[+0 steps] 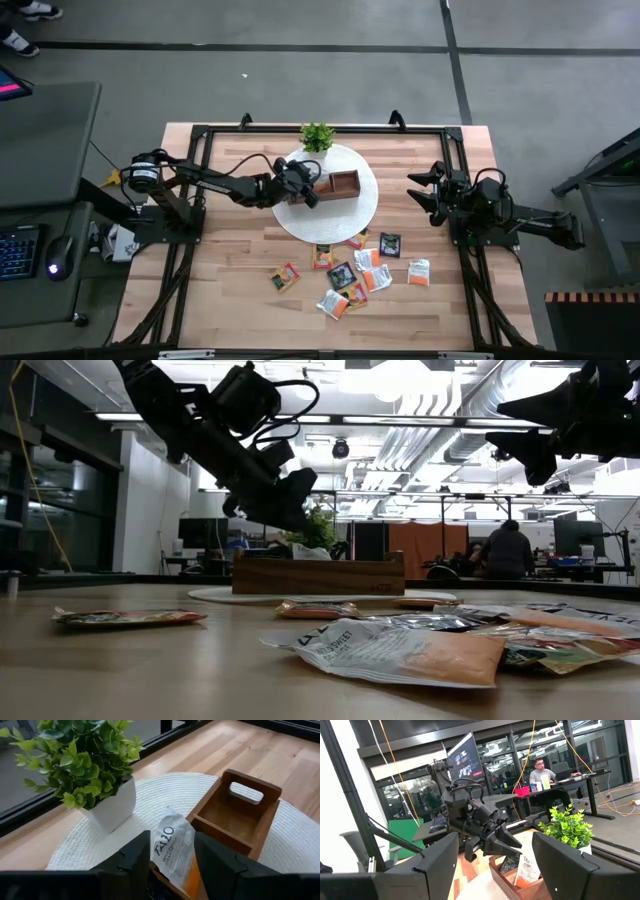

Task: Pick & Place Tea
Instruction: Put the orange tea bag into the right section of the wooden organizer

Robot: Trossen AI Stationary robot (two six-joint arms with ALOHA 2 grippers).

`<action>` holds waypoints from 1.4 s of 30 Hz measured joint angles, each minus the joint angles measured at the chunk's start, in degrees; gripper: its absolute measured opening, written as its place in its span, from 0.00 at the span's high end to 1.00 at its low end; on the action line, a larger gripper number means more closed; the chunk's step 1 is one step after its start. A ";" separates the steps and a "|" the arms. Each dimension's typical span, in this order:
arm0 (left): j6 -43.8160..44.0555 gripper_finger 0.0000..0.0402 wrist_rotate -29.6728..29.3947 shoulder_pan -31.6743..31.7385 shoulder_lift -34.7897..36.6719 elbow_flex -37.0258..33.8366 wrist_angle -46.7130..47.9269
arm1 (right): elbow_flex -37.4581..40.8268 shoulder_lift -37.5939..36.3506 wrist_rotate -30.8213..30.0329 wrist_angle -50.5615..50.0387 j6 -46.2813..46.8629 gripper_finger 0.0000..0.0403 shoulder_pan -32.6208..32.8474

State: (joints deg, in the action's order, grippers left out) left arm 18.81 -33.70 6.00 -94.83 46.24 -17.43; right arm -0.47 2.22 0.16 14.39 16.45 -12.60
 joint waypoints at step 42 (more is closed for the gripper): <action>24.77 0.58 2.63 -14.98 21.16 4.61 39.79 | 0.02 0.02 0.00 -0.09 0.00 0.38 -0.02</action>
State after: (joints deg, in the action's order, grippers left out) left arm 43.57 -31.07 -8.98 -73.67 50.85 22.36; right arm -0.45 2.24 0.17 14.31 16.45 -12.62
